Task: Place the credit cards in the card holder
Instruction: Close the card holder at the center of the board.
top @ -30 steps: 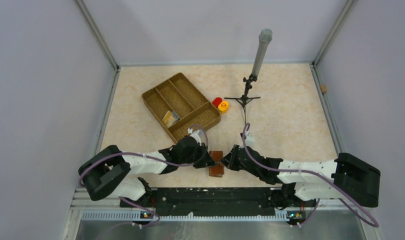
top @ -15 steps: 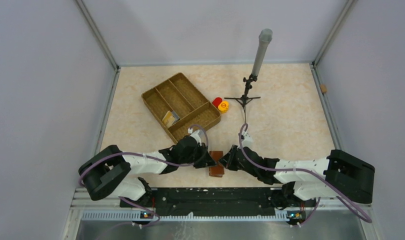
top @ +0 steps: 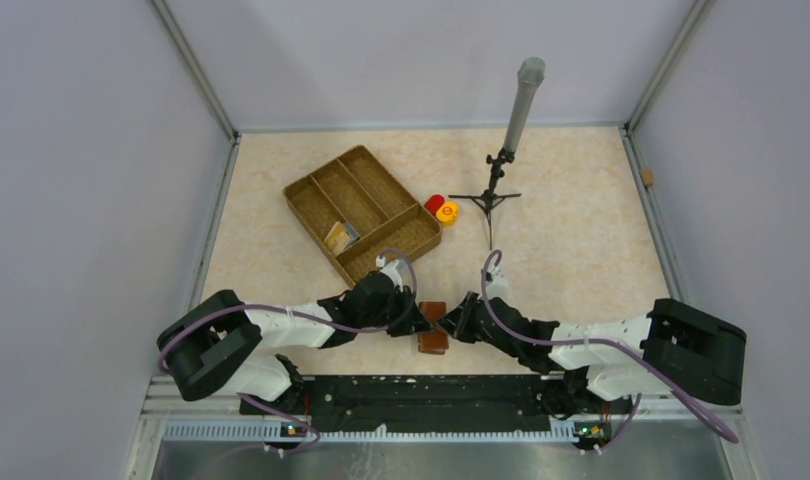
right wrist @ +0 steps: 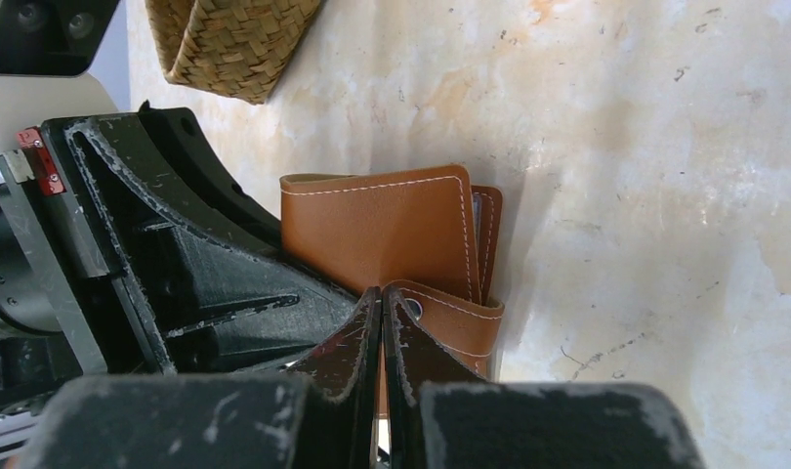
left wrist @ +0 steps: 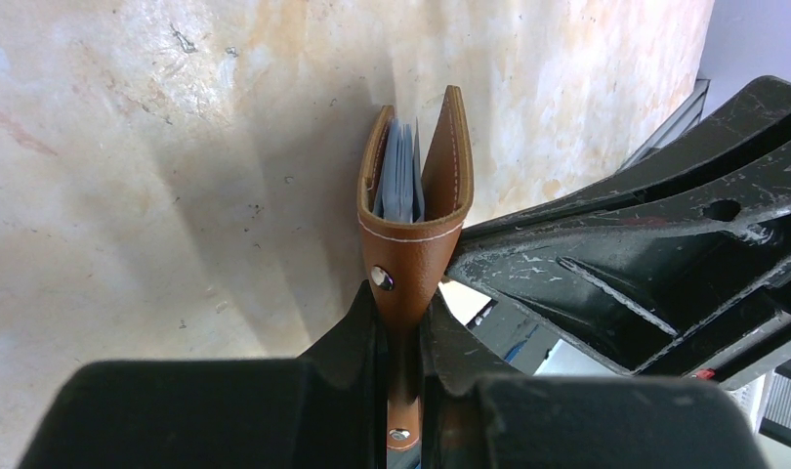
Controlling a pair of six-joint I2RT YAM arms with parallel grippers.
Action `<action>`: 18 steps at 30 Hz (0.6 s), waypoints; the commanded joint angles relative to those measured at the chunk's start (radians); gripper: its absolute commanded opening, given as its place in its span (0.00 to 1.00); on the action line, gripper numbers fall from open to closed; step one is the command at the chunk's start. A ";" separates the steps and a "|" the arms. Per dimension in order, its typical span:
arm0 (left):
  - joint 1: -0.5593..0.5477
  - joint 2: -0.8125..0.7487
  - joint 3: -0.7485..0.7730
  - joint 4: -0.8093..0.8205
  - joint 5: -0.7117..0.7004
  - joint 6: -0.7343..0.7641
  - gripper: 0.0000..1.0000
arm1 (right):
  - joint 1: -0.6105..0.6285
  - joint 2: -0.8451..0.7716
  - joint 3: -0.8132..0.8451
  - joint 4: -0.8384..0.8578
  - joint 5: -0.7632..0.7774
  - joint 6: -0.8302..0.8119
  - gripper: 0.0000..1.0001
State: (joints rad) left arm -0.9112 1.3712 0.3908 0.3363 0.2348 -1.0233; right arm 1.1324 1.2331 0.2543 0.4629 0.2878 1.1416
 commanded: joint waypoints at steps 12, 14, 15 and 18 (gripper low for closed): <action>-0.003 0.020 -0.003 -0.012 -0.009 0.012 0.00 | 0.014 0.139 -0.104 0.236 0.006 0.091 0.00; -0.003 0.020 -0.003 -0.011 -0.009 0.011 0.00 | 0.014 0.157 -0.108 0.254 0.008 0.097 0.00; -0.003 0.020 -0.003 -0.011 -0.010 0.011 0.00 | 0.014 0.168 -0.114 0.265 0.009 0.103 0.00; -0.003 0.020 -0.006 -0.008 -0.012 0.007 0.00 | 0.017 0.184 -0.139 0.301 0.019 0.129 0.00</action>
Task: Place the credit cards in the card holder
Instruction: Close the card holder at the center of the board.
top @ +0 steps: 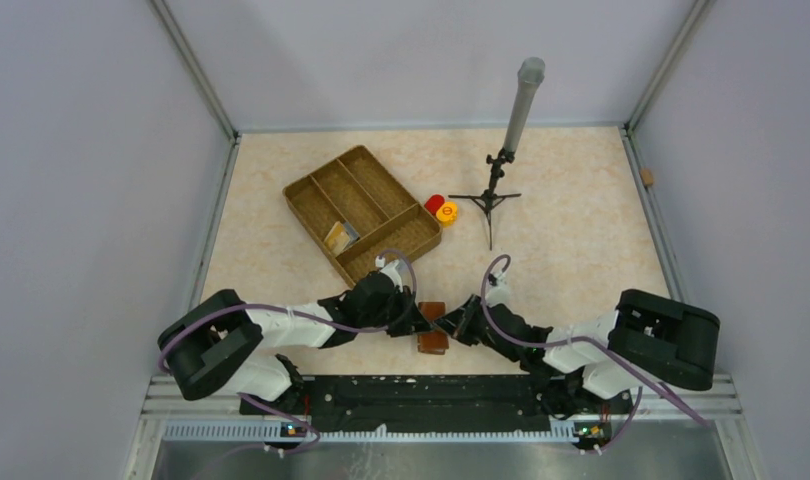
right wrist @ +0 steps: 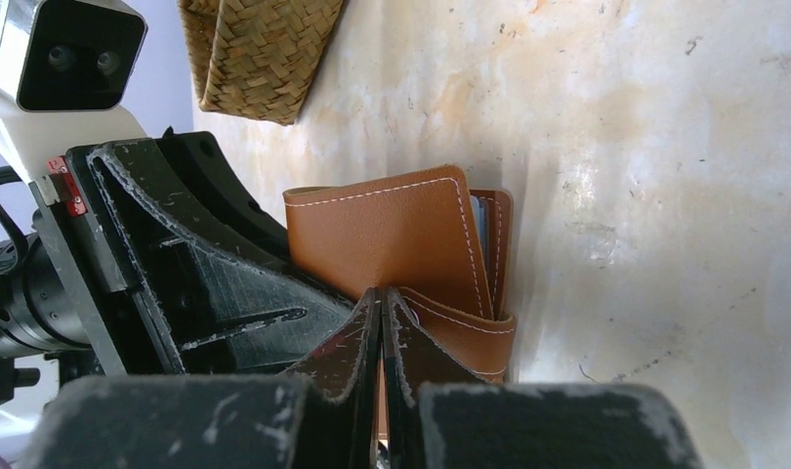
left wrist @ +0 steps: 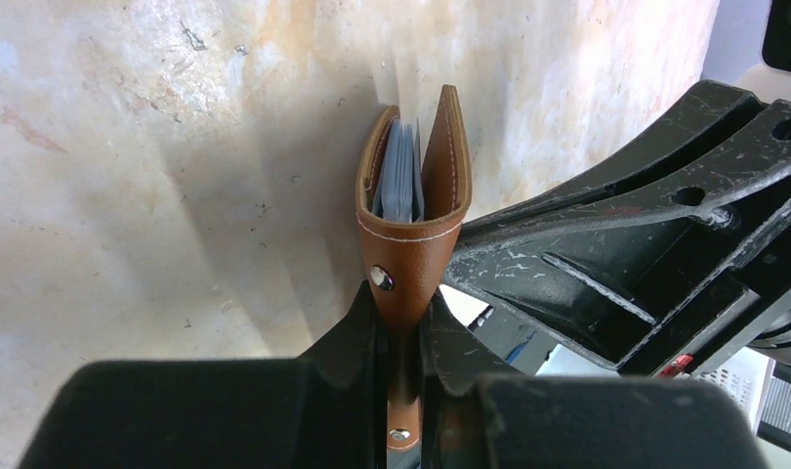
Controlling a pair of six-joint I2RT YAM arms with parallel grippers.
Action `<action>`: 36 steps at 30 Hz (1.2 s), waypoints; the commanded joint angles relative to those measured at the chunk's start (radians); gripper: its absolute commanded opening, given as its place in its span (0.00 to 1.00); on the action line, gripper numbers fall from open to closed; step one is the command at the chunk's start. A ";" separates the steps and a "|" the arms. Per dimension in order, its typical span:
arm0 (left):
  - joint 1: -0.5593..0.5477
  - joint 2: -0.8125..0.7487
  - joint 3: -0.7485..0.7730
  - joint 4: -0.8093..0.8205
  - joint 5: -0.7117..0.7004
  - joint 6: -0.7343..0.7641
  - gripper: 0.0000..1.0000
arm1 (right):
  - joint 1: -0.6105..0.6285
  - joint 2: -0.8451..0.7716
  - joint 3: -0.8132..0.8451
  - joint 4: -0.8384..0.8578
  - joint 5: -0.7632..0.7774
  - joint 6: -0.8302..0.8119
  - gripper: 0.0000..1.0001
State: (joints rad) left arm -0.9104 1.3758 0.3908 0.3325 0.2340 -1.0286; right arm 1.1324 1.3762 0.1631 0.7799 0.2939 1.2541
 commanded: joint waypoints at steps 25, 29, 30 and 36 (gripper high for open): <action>0.005 0.068 -0.152 0.291 0.022 -0.147 0.00 | 0.033 0.533 -0.206 0.528 0.066 0.238 0.00; 0.014 0.070 -0.186 0.355 0.024 -0.178 0.00 | 0.039 0.641 -0.236 0.650 0.085 0.301 0.00; 0.016 0.072 -0.192 0.367 0.025 -0.184 0.00 | 0.042 0.672 -0.238 0.673 0.088 0.319 0.00; 0.030 0.075 -0.224 0.438 0.028 -0.217 0.00 | 0.065 0.777 -0.260 0.796 0.131 0.360 0.00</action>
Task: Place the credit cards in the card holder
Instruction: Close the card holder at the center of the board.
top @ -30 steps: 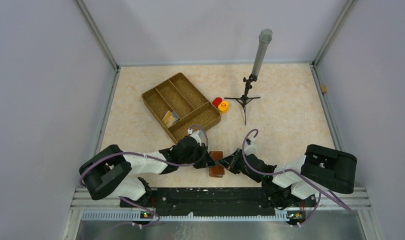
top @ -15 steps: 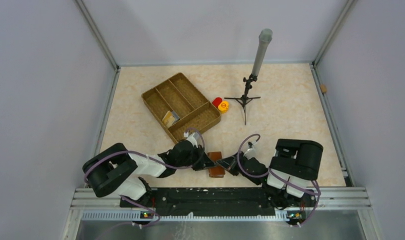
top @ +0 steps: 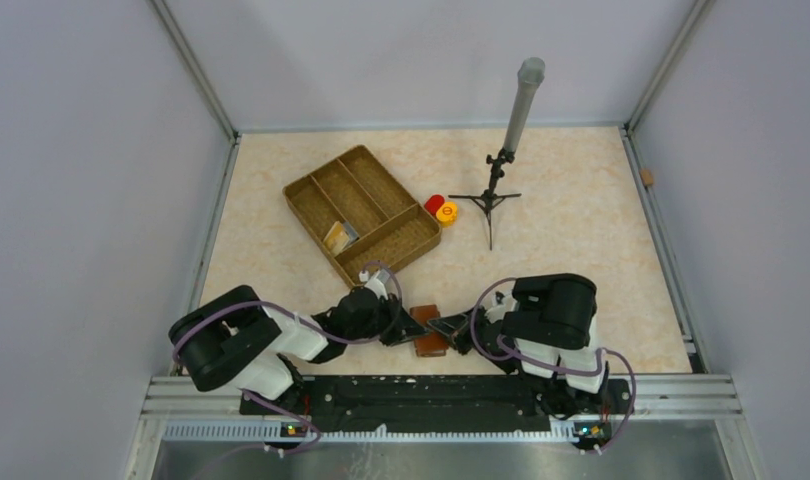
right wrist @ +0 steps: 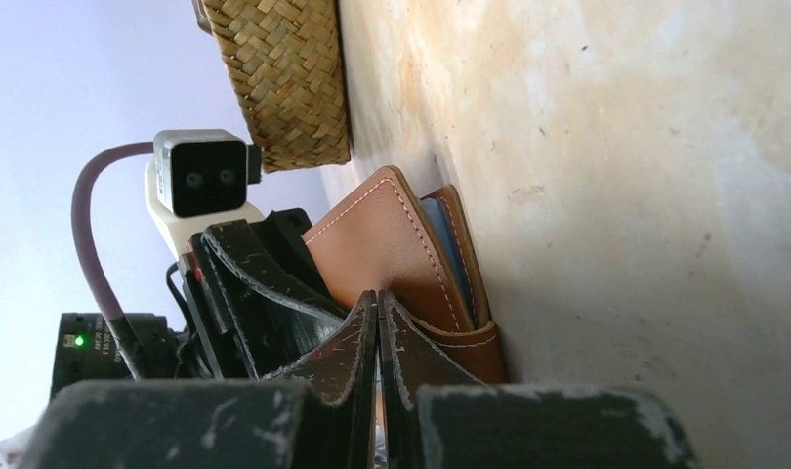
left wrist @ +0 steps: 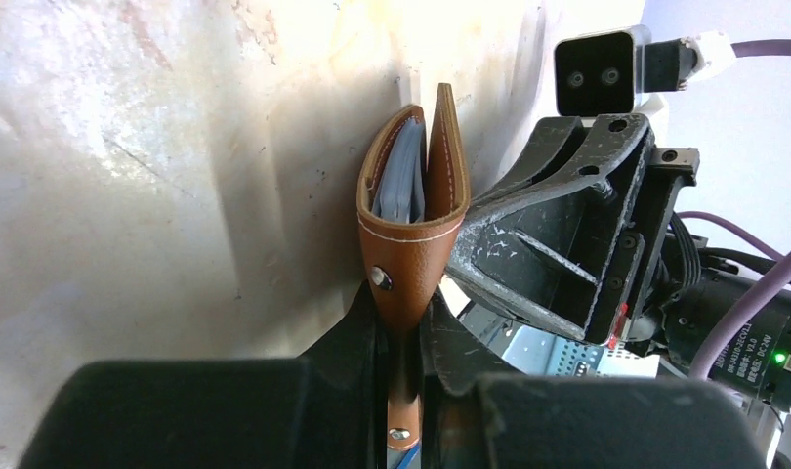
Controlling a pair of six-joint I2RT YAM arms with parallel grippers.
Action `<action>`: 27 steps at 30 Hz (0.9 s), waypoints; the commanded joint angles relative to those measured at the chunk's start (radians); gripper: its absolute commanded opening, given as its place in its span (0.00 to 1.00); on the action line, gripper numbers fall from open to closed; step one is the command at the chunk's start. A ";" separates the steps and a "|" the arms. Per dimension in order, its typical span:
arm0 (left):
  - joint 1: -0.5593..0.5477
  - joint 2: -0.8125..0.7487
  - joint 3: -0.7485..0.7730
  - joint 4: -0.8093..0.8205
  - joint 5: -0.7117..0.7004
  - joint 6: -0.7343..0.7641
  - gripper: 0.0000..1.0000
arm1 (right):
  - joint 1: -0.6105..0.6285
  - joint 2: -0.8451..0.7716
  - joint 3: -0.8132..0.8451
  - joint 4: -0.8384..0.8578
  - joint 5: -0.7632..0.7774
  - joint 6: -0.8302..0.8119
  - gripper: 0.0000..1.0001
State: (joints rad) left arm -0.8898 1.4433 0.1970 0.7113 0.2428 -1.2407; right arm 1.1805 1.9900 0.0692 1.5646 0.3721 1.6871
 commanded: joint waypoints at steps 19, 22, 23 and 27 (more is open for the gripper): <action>0.059 0.064 -0.135 0.352 0.074 -0.053 0.00 | 0.017 0.094 -0.180 0.006 0.078 -0.119 0.00; 0.060 0.046 -0.099 0.252 0.095 -0.017 0.00 | 0.016 0.016 -0.170 -0.032 0.076 -0.172 0.00; 0.059 0.036 -0.087 0.217 0.097 -0.005 0.00 | 0.017 -0.022 -0.164 -0.067 0.075 -0.184 0.00; 0.058 0.019 -0.067 0.148 0.093 0.009 0.07 | 0.008 -0.233 -0.127 -0.295 0.077 -0.248 0.00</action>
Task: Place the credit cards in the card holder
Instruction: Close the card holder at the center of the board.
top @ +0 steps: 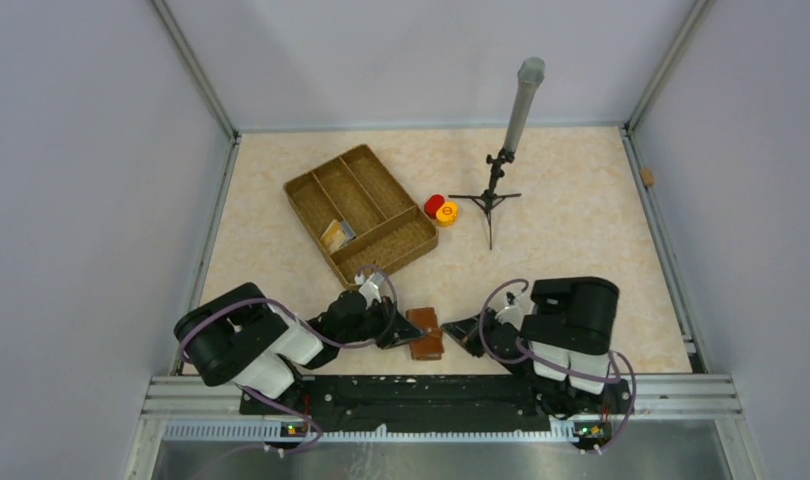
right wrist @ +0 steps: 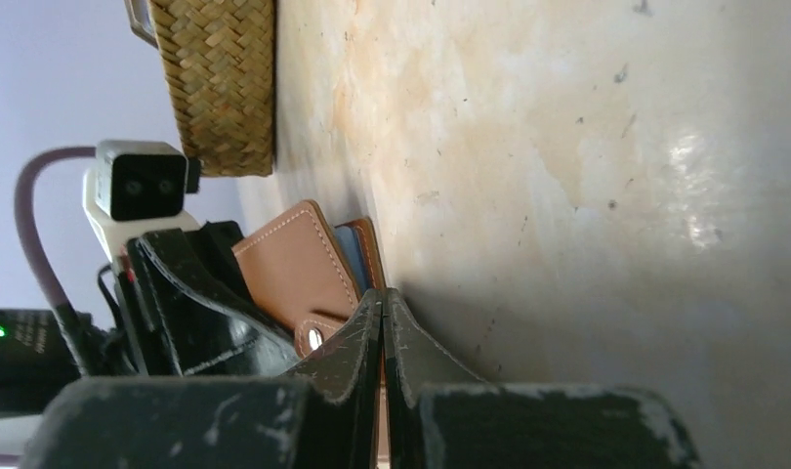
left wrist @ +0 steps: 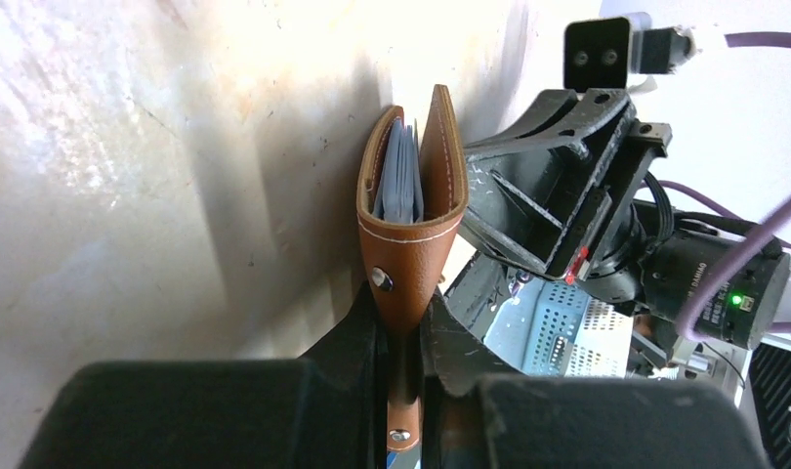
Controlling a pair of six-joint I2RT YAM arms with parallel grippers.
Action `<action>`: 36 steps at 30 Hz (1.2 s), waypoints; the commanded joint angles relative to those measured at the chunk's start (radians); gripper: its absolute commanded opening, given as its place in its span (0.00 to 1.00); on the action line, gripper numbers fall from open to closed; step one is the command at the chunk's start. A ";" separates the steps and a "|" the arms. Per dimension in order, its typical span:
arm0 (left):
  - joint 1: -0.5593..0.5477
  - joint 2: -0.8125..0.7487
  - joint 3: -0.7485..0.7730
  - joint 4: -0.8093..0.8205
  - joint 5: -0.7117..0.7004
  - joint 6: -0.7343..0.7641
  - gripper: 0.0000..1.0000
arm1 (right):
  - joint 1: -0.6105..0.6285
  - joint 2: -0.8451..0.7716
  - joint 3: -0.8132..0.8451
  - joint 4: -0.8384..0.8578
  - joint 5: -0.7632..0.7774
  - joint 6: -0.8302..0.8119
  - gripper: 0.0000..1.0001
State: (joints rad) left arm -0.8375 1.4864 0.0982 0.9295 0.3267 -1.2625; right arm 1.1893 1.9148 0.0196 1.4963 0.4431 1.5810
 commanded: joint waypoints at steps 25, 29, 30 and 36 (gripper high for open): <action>0.005 -0.259 0.073 -0.431 -0.040 0.069 0.77 | -0.034 -0.750 0.516 -1.636 -0.019 -0.656 0.22; 0.005 -0.332 0.080 -0.532 -0.064 0.081 0.85 | -0.025 -0.673 0.596 -1.662 -0.074 -0.677 0.20; 0.004 -0.348 0.079 -0.551 -0.070 0.081 0.88 | -0.023 -0.654 0.618 -1.677 -0.087 -0.680 0.18; 0.005 -0.499 0.067 -0.660 -0.146 0.070 0.89 | 0.002 -0.576 0.717 -1.743 -0.105 -0.690 0.12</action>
State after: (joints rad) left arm -0.8364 1.0843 0.1589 0.3908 0.2592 -1.2060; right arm 1.1721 1.3148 0.6636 -0.1913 0.3664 0.9218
